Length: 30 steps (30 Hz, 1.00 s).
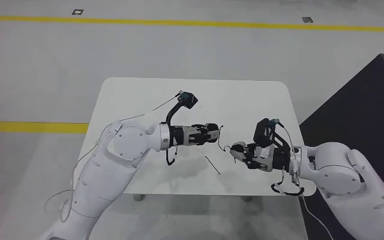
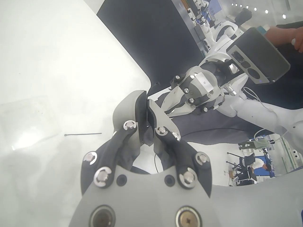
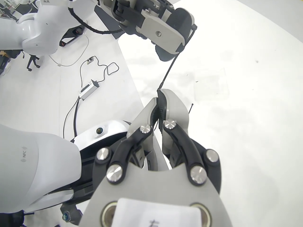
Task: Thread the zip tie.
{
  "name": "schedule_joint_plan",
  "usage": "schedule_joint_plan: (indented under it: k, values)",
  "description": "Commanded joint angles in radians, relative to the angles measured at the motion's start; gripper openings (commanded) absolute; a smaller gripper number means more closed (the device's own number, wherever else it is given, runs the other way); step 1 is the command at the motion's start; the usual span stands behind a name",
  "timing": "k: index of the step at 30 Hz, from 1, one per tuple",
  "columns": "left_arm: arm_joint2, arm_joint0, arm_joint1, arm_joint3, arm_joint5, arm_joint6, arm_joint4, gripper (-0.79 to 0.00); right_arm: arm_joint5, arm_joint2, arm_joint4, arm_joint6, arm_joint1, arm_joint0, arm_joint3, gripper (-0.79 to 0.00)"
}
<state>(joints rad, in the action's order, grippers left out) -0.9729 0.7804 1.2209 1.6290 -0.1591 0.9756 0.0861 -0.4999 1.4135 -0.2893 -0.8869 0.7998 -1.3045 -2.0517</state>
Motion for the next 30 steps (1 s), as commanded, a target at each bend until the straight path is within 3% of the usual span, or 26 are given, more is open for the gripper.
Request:
schedule_joint_plan:
  k: [1,30]
  values:
    - [0.0,0.0,0.0,0.0,0.0,0.0,0.0,-0.785,0.0,0.0,0.0,0.0,0.0,0.0,0.0,-0.785]
    - [0.0,0.0,0.0,0.0,0.0,0.0,0.0,-0.785,0.004,-0.009,-0.009,0.012,0.001,-0.016,-0.006,-0.785]
